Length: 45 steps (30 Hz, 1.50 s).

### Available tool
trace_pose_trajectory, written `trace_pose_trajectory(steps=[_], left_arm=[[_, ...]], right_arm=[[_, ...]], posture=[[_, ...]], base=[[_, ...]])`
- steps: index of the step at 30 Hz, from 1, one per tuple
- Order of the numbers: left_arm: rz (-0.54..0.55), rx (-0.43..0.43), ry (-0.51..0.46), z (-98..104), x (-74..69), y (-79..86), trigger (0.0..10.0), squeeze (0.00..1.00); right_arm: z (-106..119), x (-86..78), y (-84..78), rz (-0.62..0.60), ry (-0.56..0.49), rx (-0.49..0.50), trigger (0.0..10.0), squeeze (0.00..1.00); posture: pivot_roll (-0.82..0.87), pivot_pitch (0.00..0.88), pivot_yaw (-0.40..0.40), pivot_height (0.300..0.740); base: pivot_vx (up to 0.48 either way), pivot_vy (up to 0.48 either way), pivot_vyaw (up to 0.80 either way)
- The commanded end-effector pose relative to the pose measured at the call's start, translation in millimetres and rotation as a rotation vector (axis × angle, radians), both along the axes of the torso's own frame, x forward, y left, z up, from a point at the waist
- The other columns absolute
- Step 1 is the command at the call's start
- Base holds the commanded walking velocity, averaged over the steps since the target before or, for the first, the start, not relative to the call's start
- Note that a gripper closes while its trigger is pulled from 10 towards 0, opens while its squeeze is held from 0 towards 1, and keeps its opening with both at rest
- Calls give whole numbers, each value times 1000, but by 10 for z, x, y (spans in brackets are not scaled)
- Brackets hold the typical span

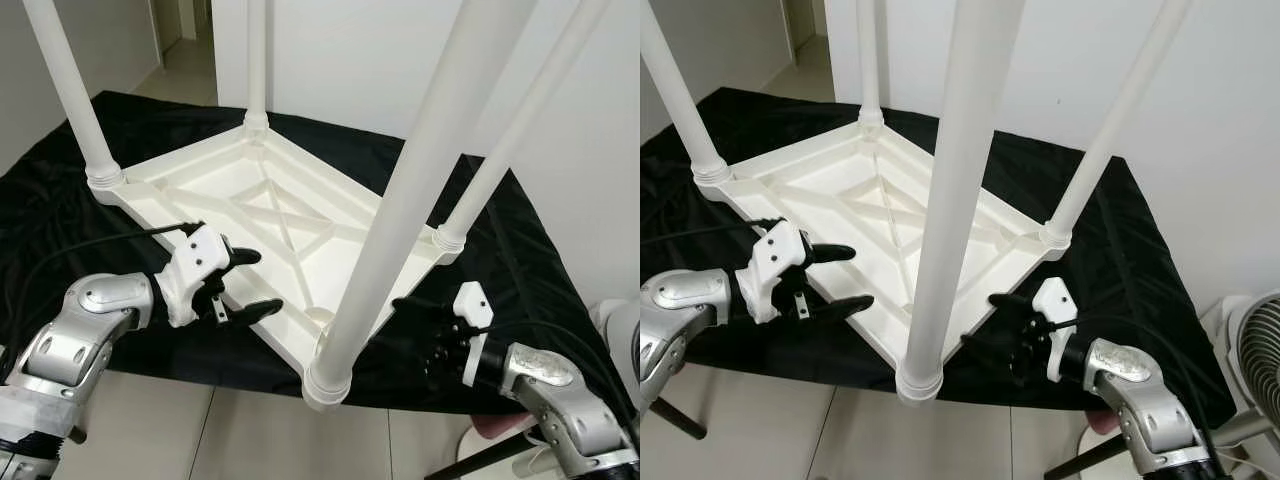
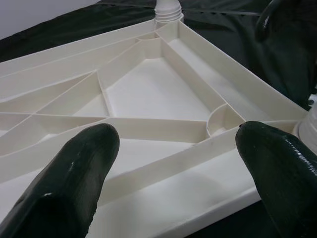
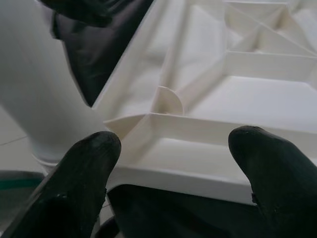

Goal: Building children table

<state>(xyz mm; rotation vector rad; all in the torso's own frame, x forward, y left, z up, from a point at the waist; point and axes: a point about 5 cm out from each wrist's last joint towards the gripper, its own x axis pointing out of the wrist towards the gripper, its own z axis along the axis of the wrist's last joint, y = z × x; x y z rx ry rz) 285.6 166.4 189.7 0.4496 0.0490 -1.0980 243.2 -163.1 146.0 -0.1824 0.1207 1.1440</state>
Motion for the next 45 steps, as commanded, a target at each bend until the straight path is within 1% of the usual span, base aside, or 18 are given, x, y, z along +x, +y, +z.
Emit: trace_pose_trajectory(steps=[1, 2, 4, 5, 8, 16, 19, 24, 30, 31, 33, 34, 35, 36, 40, 41, 43, 45], left_arm=[[-15, -4, -20, 39, 9, -16, 10000, 0], [-16, -3, -24, 42, 6, -17, 10000, 0], [-17, -2, -27, 43, 4, -17, 10000, 0], [-12, 31, -40, 20, 5, -4, 10000, 0], [7, 44, -55, 9, 26, 19, 10000, 0], [11, 92, -74, -19, 31, 50, 10000, 0], [18, 89, -75, -16, 34, 53, 10000, 0], [20, 93, -89, 0, 48, 61, 10000, 0], [22, 95, -93, 5, 66, 69, 10000, 0], [17, 98, -94, 2, 67, 64, 10000, 0], [14, 100, -94, 0, 68, 61, 10000, 0], [12, 100, -95, 0, 71, 56, 10000, 0], [12, 100, -95, 0, 71, 56, 10000, 0], [12, 99, -95, 2, 76, 53, 10000, 0], [9, 96, -97, 7, 97, 51, 10000, 0], [9, 96, -97, 7, 97, 51, 10000, 0], [5, 97, -97, 4, 109, 47, 10000, 0], [4, 97, -98, 3, 114, 45, 10000, 0]], right_arm=[[3, -32, 19, 81, 39, -33, 10000, 0], [17, -58, 39, 136, 58, -40, 10000, 0], [28, -76, 50, 172, 71, -43, 10000, 0], [45, -99, 77, 221, 74, -47, 10000, 0], [69, -137, 208, 333, 91, -48, 10000, 0], [30, -154, 448, 403, 116, 4, 10000, 0], [-3, -124, 562, 387, 79, 21, 10000, 0], [-56, -33, 751, 239, -15, 116, 10000, 0], [-124, -29, 845, 146, -16, 171, 10000, 0], [-138, -16, 843, 106, -11, 189, 8471, 0], [-151, -5, 843, 77, -10, 200, 8471, 0], [-148, 9, 825, 45, -23, 214, 4235, 0], [-148, 9, 825, 45, -23, 214, 4235, 0], [-146, 5, 798, 32, -15, 229, 0, 0], [-149, -4, 609, -28, -35, 228, 0, 0], [-149, -4, 609, -28, -35, 228, 0, 0], [-132, 5, 447, -61, -39, 212, 0, 0], [-124, 8, 392, -70, -40, 206, 0, 0]], posture=[[4, 13, -100, 740], [6, 12, -101, 740], [6, 12, -101, 740], [15, 11, -103, 740], [20, 10, -112, 740], [40, 8, -124, 740], [46, 6, -129, 740], [53, 0, -129, 740], [46, 0, -124, 740], [41, 0, -121, 740], [41, 0, -121, 740], [41, 0, -121, 740], [41, 0, -121, 740], [36, 0, -117, 740], [20, 2, -105, 740], [20, 2, -105, 740], [12, 5, -102, 740], [12, 5, -102, 740]], base=[[0, 0, 0], [0, 0, 0], [0, 0, 0], [0, 0, 0], [0, 0, 0], [0, 0, 0], [0, 0, 0], [0, 0, 0], [0, 0, 0], [0, 0, 0], [0, 0, 0], [0, 0, 0], [0, 0, 0], [0, 0, 0], [0, 0, 0], [0, 0, 0], [0, 0, 0], [0, 0, 0]])
